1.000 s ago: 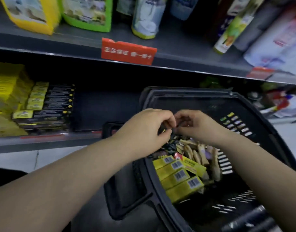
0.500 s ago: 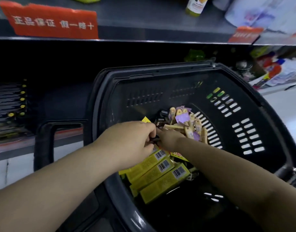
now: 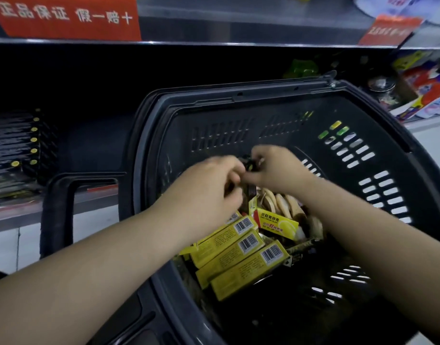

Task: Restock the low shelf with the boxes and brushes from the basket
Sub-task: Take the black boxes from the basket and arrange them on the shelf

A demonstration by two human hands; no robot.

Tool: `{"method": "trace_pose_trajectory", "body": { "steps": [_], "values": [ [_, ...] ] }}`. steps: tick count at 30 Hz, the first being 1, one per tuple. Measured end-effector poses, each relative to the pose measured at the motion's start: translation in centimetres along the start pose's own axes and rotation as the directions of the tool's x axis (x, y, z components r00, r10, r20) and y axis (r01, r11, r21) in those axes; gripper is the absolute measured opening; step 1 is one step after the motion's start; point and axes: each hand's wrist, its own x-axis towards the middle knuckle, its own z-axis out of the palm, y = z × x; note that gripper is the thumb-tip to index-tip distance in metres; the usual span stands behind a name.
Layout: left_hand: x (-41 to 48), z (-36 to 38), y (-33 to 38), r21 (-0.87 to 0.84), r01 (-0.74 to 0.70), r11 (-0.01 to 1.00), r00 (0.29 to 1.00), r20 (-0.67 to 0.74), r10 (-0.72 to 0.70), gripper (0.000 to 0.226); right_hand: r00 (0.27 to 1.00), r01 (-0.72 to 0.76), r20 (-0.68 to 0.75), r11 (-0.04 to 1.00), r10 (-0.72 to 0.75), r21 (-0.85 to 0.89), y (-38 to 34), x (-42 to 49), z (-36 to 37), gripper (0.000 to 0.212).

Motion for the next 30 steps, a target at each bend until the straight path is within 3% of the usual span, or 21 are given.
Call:
{"method": "trace_pose_trajectory", "body": {
  "steps": [2, 4, 7, 9, 10, 11, 12, 13, 17, 20, 23, 25, 28, 30],
  "values": [
    [0.7, 0.1, -0.3, -0.091, 0.131, 0.987, 0.991, 0.006, -0.131, 0.063, 0.998, -0.062, 0.02, 0.936, 0.059, 0.346, -1.1, -0.6, -2.6, 0.026],
    [1.1, 0.2, -0.4, -0.176, 0.285, 0.942, 0.956, 0.125, -0.266, 0.076, 0.991, -0.118, 0.126, 0.732, 0.044, 0.671, -2.3, -0.9, -3.5, 0.019],
    [1.5, 0.3, -0.6, -0.35, 0.346, 0.871, 0.937, 0.174, -0.302, 0.049, 0.984, -0.13, 0.174, 0.492, -0.045, 0.861, -3.0, -0.6, -3.5, 0.028],
    [1.8, 0.3, -0.9, -0.479, 0.403, 0.78, 0.913, 0.155, -0.377, 0.042, 0.982, -0.157, 0.185, 0.432, -0.023, 0.888, -2.1, 0.5, -2.6, 0.039],
    [1.9, 0.3, -1.0, -0.55, 0.439, 0.711, 0.891, 0.164, -0.424, 0.041, 0.984, -0.165, 0.177, 0.527, 0.029, 0.833, -1.2, 1.2, -1.7, 0.038],
    [2.0, 0.2, -1.0, -0.607, 0.459, 0.649, 0.874, 0.174, -0.454, 0.04, 0.986, -0.158, 0.142, 0.722, 0.083, 0.674, -0.1, 1.9, -0.6, 0.032],
    [2.0, 0.2, -1.0, -0.633, 0.467, 0.617, 0.864, 0.179, -0.47, 0.038, 0.988, -0.143, 0.109, 0.889, 0.105, 0.436, 1.3, 2.6, 0.7, 0.025],
    [2.1, 0.2, -1.1, -0.632, 0.472, 0.614, 0.86, 0.179, -0.477, 0.036, 0.989, -0.124, 0.108, 0.968, 0.102, 0.22, 2.6, 3.2, 1.9, 0.028],
    [2.0, 0.1, -1.0, -0.615, 0.493, 0.615, 0.854, 0.206, -0.478, 0.01, 0.958, -0.043, 0.27, 0.981, 0.094, -0.19, 4.8, 4.1, 6.6, 0.069],
    [2.0, -0.1, -0.8, -0.614, 0.499, 0.612, 0.851, 0.212, -0.481, 0.005, 0.966, 0.057, 0.252, 0.909, 0.054, -0.412, 4.5, 4.7, 7.9, 0.069],
    [2.0, -0.1, -0.9, -0.608, 0.5, 0.617, 0.849, 0.203, -0.488, 0.009, 0.964, 0.126, 0.264, 0.919, -0.025, -0.374, 4.7, 5.0, 6.9, 0.046],
    [2.0, 0.0, -1.0, -0.608, 0.496, 0.62, 0.85, 0.193, -0.491, 0.019, 0.965, 0.114, 0.26, 0.962, -0.047, -0.25, 5.1, 4.6, 5.5, 0.045],
    [2.1, 0.0, -1.2, -0.615, 0.487, 0.62, 0.851, 0.176, -0.494, 0.026, 0.988, -0.072, 0.142, 0.996, 0.063, 0.058, 5.3, 3.3, 3.2, 0.028],
    [2.1, 0.0, -1.1, -0.62, 0.486, 0.615, 0.85, 0.174, -0.497, 0.024, 0.981, -0.183, 0.122, 0.922, 0.149, 0.343, 5.2, 2.4, 1.5, 0.014]
  ]
}}
